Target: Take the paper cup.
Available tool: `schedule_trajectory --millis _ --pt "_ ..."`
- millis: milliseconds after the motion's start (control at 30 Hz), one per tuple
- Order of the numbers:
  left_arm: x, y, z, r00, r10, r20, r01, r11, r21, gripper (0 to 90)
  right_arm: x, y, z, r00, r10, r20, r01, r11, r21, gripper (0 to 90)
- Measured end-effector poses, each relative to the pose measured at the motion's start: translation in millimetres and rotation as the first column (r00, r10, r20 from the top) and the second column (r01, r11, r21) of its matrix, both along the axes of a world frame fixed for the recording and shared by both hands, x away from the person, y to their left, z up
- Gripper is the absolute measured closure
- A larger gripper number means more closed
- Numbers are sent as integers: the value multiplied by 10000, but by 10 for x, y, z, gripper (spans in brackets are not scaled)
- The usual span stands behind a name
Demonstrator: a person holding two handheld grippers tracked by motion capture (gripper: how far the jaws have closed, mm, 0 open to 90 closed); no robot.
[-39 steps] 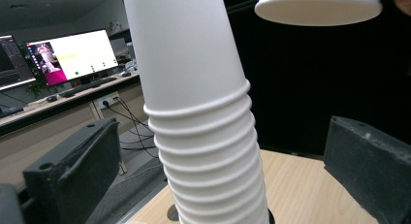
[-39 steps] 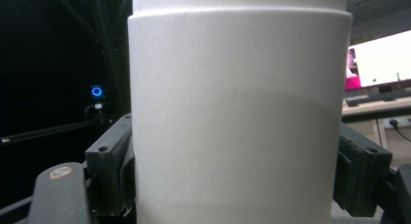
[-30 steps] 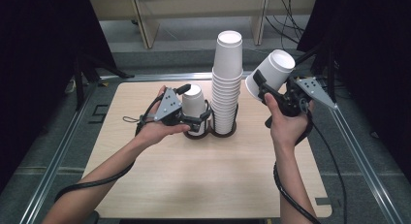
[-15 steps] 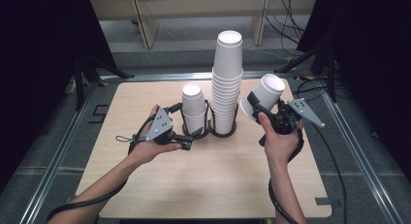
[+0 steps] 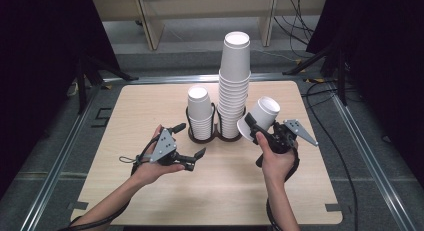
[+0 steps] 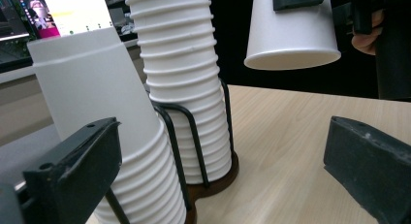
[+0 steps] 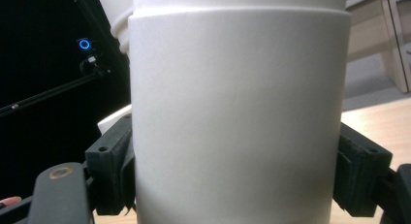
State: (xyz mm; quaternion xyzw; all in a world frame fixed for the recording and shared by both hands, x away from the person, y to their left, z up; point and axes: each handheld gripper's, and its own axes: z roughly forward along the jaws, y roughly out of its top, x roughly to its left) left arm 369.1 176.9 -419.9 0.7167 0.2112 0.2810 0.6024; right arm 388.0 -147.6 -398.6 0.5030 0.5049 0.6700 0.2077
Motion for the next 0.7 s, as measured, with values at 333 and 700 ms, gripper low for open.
schedule_trajectory --millis 333,700 --pt "-79 11 -190 9996 9 -266 -8 10000 24 0 -34 114 -214 9967 446 -678 -404 9972 626 199" --pt "-111 -95 -320 9981 -250 -571 257 9996 118 0 -78 200 -401 9889 849 -1221 -700 9901 1219 199"
